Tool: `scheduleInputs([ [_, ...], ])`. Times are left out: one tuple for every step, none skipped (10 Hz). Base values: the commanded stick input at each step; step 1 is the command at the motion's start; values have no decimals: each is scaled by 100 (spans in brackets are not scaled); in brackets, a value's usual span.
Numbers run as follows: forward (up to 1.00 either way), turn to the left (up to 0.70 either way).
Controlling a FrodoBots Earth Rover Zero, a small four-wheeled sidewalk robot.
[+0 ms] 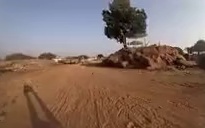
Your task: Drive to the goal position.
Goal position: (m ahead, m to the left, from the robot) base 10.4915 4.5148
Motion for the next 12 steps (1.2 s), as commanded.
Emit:
scheduleInputs([
  [70, 0],
  [70, 0],
  [70, 0],
  [70, 0],
  [70, 0],
  [70, 0],
  [70, 0],
  [70, 0],
  [70, 0],
  [70, 0],
  [70, 0],
  [70, 0],
])
